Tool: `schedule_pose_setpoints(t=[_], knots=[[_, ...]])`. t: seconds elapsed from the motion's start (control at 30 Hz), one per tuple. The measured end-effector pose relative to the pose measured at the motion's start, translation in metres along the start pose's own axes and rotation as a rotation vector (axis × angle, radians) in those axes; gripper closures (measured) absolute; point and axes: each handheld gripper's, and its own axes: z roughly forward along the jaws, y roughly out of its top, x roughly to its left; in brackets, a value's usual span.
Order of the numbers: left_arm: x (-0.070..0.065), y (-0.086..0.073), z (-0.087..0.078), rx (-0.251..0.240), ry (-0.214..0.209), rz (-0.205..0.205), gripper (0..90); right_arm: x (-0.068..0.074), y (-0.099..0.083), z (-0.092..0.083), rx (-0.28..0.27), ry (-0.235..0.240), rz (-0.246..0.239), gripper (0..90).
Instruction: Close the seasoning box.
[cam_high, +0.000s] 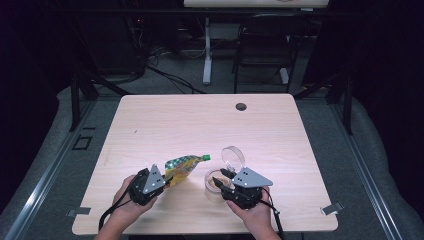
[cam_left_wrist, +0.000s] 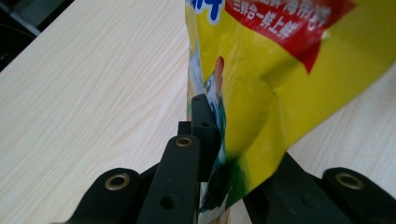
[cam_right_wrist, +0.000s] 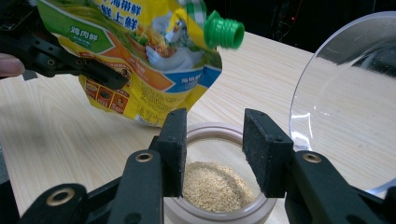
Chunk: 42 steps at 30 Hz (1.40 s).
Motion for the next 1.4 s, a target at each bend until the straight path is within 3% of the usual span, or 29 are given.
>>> schedule_pose_setpoints(t=[0.2, 0.83, 1.4], knots=[[0.009, -0.007, 0.001, -0.028, -0.020, -0.092, 87.0, 0.000, 0.000, 0.000, -0.002, 0.002, 0.004, 60.2], [0.025, -0.029, 0.001, -0.082, -0.050, -0.246, 82.2, -0.001, -0.002, -0.001, 0.000, 0.001, 0.007, 60.2], [0.027, -0.044, -0.009, -0.139, -0.105, -0.307, 66.1, -0.001, -0.002, -0.001, 0.004, 0.003, 0.005, 60.1]])
